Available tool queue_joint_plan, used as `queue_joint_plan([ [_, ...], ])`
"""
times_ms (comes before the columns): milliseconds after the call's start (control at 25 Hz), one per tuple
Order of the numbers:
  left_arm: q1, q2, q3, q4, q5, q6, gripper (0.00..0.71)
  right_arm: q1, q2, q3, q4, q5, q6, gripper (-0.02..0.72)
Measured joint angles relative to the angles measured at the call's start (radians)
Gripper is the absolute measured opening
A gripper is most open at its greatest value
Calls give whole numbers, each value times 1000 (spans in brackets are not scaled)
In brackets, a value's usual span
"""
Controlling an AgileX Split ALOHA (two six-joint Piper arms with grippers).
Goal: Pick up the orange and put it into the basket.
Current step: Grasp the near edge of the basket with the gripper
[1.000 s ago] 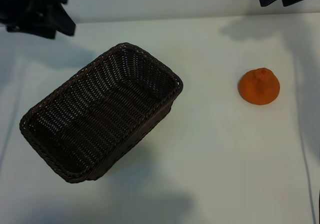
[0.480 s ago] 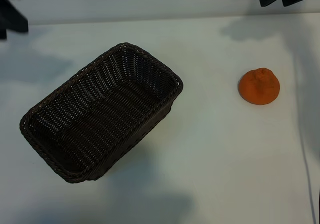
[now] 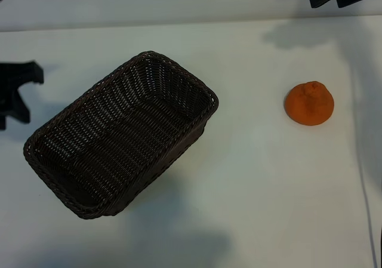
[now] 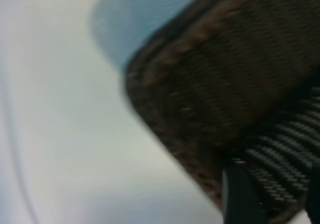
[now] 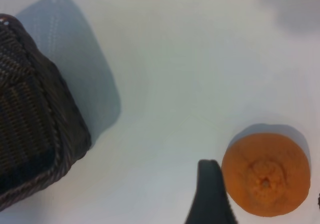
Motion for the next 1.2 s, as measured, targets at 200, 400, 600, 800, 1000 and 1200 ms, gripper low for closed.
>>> queue_joint_plan([
  [200, 0, 0, 49, 68, 0, -88, 376, 0, 0, 0, 0, 1, 0, 489],
  [400, 0, 0, 58, 96, 0, -147, 376, 0, 0, 0, 0, 6, 1, 489],
  [600, 0, 0, 102, 110, 0, -225, 375, 0, 0, 0, 0, 8, 1, 489],
  [800, 0, 0, 157, 111, -2, -254, 375, 0, 0, 0, 0, 8, 1, 489],
  [1000, 0, 0, 214, 111, -68, -291, 375, 0, 0, 0, 0, 8, 1, 489],
  [1200, 0, 0, 242, 111, -146, -350, 375, 0, 0, 0, 0, 8, 1, 489],
])
